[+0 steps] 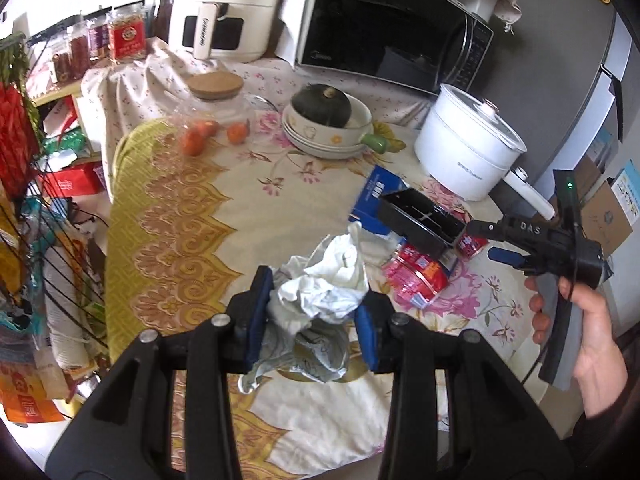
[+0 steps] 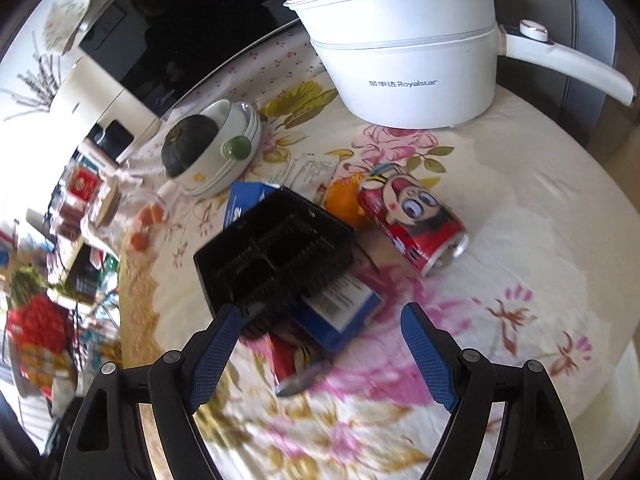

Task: Collect trash
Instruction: 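Grasp the black plastic tray with the right gripper while the left gripper holds the foil, then carry the tray and foil to the white bin while the left gripper releases the foil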

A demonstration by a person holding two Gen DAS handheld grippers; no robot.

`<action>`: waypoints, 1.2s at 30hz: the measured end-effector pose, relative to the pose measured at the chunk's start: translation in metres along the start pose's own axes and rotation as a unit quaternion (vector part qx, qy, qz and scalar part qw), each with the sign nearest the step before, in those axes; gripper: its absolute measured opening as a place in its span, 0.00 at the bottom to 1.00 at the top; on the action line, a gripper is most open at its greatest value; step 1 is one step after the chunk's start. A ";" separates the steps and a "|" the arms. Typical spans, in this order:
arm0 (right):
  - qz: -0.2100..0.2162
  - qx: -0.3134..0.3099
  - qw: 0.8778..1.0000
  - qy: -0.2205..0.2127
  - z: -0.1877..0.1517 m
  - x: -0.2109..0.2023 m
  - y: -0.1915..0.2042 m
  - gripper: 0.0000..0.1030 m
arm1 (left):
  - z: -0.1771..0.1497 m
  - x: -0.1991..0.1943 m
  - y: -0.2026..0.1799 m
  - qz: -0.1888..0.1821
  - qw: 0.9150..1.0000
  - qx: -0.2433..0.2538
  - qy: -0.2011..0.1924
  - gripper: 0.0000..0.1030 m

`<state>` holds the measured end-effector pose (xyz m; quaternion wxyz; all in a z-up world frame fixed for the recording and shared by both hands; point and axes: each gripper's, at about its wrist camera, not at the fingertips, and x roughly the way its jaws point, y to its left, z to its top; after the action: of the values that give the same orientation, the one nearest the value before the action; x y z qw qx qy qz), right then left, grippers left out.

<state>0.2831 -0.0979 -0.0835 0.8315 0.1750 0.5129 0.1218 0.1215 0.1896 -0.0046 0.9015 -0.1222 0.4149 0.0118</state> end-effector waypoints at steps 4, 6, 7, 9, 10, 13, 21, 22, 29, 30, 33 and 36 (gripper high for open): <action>0.002 0.022 1.000 0.009 0.006 0.021 0.003 0.79 | 0.001 -0.001 0.009 -0.013 1.000 -0.016 0.002 0.40; 0.001 0.018 1.000 0.017 0.006 0.033 0.010 0.78 | 0.002 0.001 0.009 -0.016 1.000 -0.017 0.006 0.40; -0.002 0.014 1.000 0.019 0.004 0.037 0.012 0.75 | 0.002 0.002 0.008 -0.018 1.000 -0.015 0.007 0.40; -0.017 0.002 1.000 0.026 0.000 0.047 0.018 0.68 | 0.001 0.003 0.007 -0.019 1.000 -0.014 0.010 0.40; -0.022 -0.005 0.999 0.029 -0.003 0.051 0.020 0.61 | 0.001 0.003 0.007 -0.020 1.000 -0.016 0.011 0.40; -0.022 -0.014 0.999 0.025 -0.007 0.054 0.021 0.43 | 0.000 0.003 0.006 -0.020 1.000 -0.019 0.012 0.40; -0.028 -0.054 0.998 0.005 -0.010 0.023 0.017 0.11 | -0.002 0.007 -0.001 -0.018 1.000 -0.008 0.019 0.40; -0.026 -0.058 0.998 0.004 -0.011 0.018 0.015 0.11 | -0.003 0.006 -0.002 -0.018 1.000 -0.006 0.020 0.40; -0.039 -0.093 0.995 0.000 -0.022 -0.016 -0.005 0.08 | -0.006 0.005 -0.013 -0.019 1.000 0.010 0.019 0.40; -0.039 -0.094 0.995 0.000 -0.024 -0.019 -0.009 0.08 | -0.006 0.005 -0.015 -0.019 1.000 0.013 0.020 0.40; -0.042 -0.101 0.994 0.008 -0.032 -0.031 -0.022 0.07 | -0.009 0.005 -0.021 -0.022 0.999 0.021 0.023 0.40; -0.057 -0.102 0.993 0.024 -0.042 -0.040 -0.041 0.07 | -0.012 0.007 -0.027 -0.023 0.999 0.028 0.027 0.40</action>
<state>0.2288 -0.1438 -0.0855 0.8383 0.0567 0.5265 0.1298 0.1205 0.1604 -0.0115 0.8932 -0.1064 0.4363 -0.0239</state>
